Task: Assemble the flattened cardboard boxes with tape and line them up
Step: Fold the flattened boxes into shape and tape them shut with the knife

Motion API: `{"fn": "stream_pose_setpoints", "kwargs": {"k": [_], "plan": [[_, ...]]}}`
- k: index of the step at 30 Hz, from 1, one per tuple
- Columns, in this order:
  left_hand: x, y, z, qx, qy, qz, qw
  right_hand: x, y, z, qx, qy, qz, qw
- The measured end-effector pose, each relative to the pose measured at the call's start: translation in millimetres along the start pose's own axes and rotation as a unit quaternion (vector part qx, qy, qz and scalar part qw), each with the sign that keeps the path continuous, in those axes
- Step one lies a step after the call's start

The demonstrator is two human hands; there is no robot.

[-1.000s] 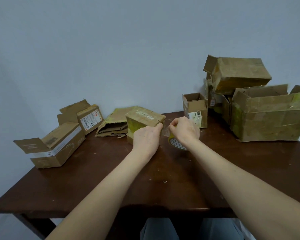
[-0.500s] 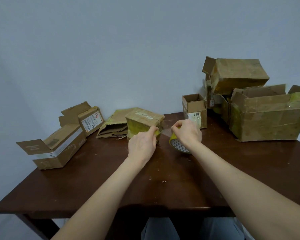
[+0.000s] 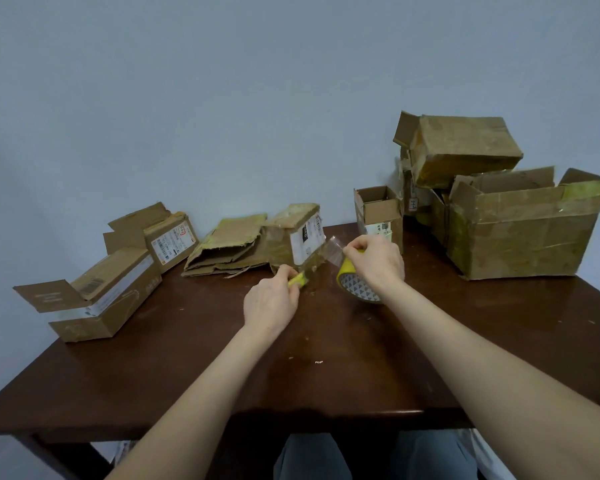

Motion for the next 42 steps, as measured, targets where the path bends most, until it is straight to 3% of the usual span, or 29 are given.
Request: {"fn": "stream_pose_setpoints", "kwargs": {"k": [6,7,9,12,14,17,20,23,25,27,30,37,42], "plan": [[24,26,-11,-0.094,0.052,0.030,0.994,9,-11,1,0.015,0.024,0.057,0.998],[28,22,-7,-0.068,0.058,0.031,0.996,9,-14,2,0.021,0.022,0.054,0.998],[42,-2,3,0.060,0.086,-0.023,0.994,10,-21,2,0.033,0.016,0.040,0.999],[75,-47,16,0.223,0.138,-0.078,0.962,11,-29,1,0.052,0.006,0.016,0.999],[96,-51,28,0.186,0.158,-0.056,0.968,11,-32,0,0.064,-0.006,0.010,0.998],[108,-32,41,0.087,0.124,-0.023,0.988,12,-39,-3,0.071,-0.017,0.012,0.997],[106,-16,48,0.015,0.039,-0.138,0.990,16,-46,-4,0.065,-0.032,0.005,0.997],[110,7,52,-0.089,-0.023,-0.271,0.958,22,-53,-5,0.055,-0.045,0.004,0.997],[113,18,50,-0.137,-0.053,-0.378,0.914,26,-58,-5,0.049,-0.049,0.013,0.997],[114,24,47,-0.143,-0.075,-0.455,0.876,31,-62,-4,0.050,-0.054,0.016,0.997],[114,22,47,-0.115,-0.077,-0.494,0.858,39,-68,-2,0.050,-0.048,0.020,0.997],[122,8,52,-0.090,-0.045,-0.404,0.909,51,-67,1,0.044,-0.017,0.027,0.999],[117,9,51,-0.051,-0.069,-0.430,0.899,45,-62,3,0.046,-0.028,0.004,0.999]]}}
Point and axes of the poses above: each hand's wrist, its own z-axis towards the middle knuckle, its own y-axis out of the palm, x = y × z, the point moved 6 cm from there along z, towards the middle knuckle, and after that the axes turned 6 degrees about z, right-handed, at the moved point
